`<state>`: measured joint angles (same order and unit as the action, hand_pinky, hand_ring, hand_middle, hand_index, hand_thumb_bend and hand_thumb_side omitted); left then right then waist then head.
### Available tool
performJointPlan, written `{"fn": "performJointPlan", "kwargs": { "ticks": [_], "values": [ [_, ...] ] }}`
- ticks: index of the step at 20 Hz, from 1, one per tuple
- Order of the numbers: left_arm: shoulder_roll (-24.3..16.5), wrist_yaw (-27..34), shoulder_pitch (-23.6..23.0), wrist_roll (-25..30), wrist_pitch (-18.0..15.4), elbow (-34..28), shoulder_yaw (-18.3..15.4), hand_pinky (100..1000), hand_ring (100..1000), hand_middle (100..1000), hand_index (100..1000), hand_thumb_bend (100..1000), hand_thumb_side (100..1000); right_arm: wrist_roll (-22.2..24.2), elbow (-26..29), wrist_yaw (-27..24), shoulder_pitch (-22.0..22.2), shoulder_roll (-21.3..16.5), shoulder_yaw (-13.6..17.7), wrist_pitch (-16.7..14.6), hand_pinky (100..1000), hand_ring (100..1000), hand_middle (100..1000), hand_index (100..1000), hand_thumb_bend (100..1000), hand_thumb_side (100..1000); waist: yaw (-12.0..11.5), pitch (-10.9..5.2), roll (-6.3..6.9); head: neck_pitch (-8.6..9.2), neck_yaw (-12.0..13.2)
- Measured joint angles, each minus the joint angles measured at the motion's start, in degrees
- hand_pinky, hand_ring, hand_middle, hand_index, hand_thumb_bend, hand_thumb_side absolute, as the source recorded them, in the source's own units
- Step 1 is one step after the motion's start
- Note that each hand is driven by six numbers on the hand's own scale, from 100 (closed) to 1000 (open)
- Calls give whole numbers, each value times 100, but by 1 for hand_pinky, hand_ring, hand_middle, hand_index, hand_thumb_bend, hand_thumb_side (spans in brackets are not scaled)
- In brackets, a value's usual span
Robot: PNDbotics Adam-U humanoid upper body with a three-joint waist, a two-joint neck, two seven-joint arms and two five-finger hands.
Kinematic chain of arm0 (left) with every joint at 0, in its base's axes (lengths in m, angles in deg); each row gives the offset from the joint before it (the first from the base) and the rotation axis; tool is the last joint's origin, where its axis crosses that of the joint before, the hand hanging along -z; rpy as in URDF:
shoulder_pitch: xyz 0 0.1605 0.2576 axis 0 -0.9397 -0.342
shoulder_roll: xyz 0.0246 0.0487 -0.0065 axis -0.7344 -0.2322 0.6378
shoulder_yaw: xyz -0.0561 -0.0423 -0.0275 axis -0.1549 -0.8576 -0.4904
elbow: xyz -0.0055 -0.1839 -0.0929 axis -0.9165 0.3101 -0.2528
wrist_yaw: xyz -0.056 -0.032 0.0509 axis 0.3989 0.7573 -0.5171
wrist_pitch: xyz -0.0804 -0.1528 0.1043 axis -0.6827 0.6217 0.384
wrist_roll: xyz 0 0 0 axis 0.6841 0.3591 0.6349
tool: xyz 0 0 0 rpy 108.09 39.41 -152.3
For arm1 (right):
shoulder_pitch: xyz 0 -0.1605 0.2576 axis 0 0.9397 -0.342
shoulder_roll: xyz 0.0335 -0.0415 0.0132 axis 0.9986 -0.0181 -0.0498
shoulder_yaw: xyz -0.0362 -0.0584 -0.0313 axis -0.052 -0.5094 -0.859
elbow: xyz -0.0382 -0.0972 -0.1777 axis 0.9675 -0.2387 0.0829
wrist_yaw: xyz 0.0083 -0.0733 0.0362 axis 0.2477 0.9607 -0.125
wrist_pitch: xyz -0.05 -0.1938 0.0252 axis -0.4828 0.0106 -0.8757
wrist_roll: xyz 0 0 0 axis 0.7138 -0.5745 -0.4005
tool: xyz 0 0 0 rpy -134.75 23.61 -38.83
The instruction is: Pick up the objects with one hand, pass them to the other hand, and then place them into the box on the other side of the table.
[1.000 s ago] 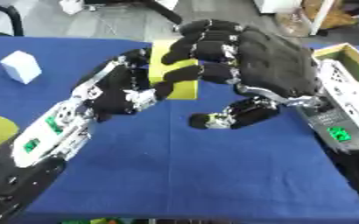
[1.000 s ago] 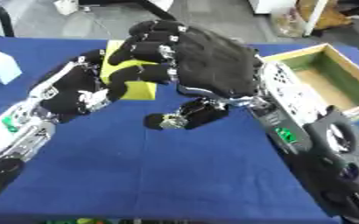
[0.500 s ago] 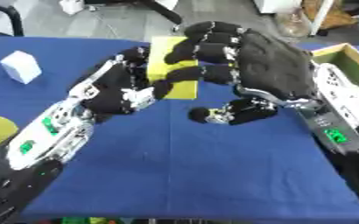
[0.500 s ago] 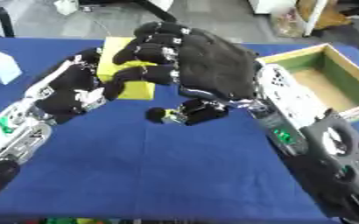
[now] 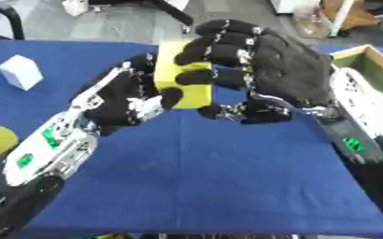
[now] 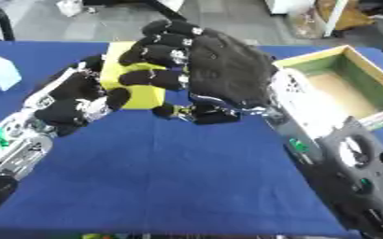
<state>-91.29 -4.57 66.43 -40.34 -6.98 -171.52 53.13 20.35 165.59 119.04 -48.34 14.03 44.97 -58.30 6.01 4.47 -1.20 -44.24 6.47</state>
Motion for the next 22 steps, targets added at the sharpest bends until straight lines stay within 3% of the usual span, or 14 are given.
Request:
{"fn": "performJointPlan", "kwargs": {
  "ticks": [5,7,8,15,19,21,22],
  "values": [
    [-44,33,-55,-3,42,-57,4,581,439,420,559,353,100,-110,-23,90,3,19,-13,26,793,708,719,783,342,100,0,0,0,0,-1],
    [-45,40,-72,2,51,-65,10,582,441,421,561,356,100,-168,-25,94,3,20,-26,42,756,637,618,718,268,100,0,0,0,0,-2],
    [-45,44,-83,5,55,-75,14,583,443,425,565,367,100,-211,-27,95,3,20,-27,57,747,620,584,703,315,100,0,0,0,0,-2],
    [-87,47,-122,101,78,-145,-16,619,477,469,619,407,100,-791,-30,155,41,12,-27,239,711,554,496,649,297,100,0,0,0,0,-2],
    [-101,38,-153,200,60,-165,-72,641,503,499,653,536,112,-1135,-29,211,45,-40,-20,342,702,542,479,638,296,100,0,0,0,0,-3],
    [-101,26,-154,215,48,-167,-93,654,523,521,682,651,241,-1252,-27,234,45,-44,-4,378,701,541,477,637,297,100,0,0,0,0,-4],
    [-102,15,-155,216,39,-169,-111,664,541,541,706,758,342,-1303,-22,235,45,-48,14,402,702,542,478,638,297,100,1,0,0,0,-4]
  ]
}}
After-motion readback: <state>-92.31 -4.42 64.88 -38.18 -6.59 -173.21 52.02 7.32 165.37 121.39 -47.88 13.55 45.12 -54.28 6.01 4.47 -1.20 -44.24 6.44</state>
